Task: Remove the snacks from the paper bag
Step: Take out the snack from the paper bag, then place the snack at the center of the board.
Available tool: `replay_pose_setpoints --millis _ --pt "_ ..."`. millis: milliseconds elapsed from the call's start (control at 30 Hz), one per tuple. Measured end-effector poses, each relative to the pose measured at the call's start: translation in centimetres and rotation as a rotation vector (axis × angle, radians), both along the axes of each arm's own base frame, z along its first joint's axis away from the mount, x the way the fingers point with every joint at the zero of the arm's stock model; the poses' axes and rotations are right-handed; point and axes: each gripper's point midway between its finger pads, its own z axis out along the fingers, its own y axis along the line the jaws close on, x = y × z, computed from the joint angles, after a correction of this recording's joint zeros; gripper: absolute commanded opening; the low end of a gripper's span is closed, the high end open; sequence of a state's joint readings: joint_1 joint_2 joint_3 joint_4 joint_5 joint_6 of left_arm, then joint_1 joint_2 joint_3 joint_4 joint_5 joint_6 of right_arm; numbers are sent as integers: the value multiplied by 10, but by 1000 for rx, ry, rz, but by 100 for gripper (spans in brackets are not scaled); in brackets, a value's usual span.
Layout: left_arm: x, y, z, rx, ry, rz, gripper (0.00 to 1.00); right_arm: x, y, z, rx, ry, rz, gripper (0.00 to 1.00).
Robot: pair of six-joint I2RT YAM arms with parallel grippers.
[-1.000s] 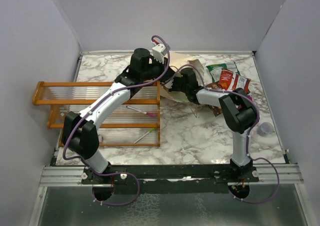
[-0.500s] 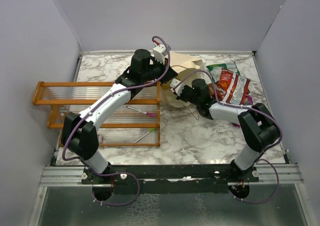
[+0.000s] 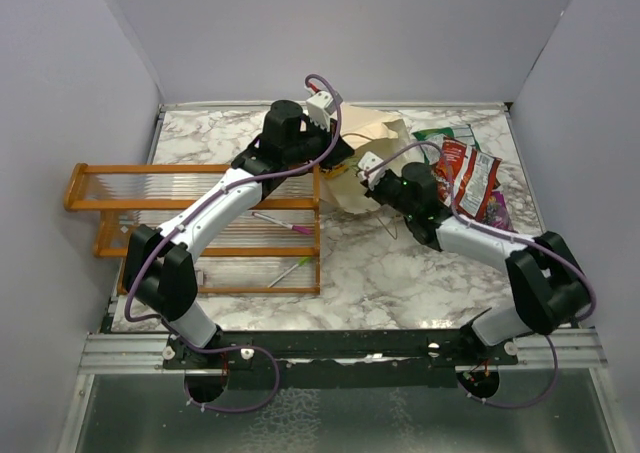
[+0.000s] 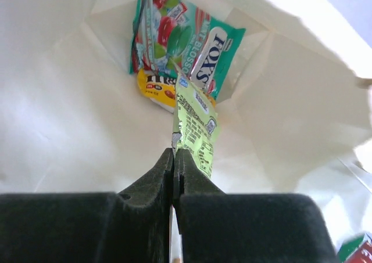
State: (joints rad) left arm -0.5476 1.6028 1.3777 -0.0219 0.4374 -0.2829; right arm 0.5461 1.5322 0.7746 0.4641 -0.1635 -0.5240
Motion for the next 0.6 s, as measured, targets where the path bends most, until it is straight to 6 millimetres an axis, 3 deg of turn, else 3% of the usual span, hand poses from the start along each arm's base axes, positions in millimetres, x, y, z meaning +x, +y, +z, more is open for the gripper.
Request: replay_pose_setpoints --millis 100,267,400,467,600 --pt "0 1 -3 9 9 7 0 -15 -7 20 62 16 -19 1" --pt "1 3 -6 20 16 25 0 -56 -15 62 229 65 4 1" --pt "2 5 -9 31 25 37 0 -100 -27 77 366 112 27 1" --pt "2 6 -10 35 28 43 0 -115 -35 82 420 128 20 1" --pt "3 7 -11 41 31 52 0 -136 -53 111 535 112 -24 1"
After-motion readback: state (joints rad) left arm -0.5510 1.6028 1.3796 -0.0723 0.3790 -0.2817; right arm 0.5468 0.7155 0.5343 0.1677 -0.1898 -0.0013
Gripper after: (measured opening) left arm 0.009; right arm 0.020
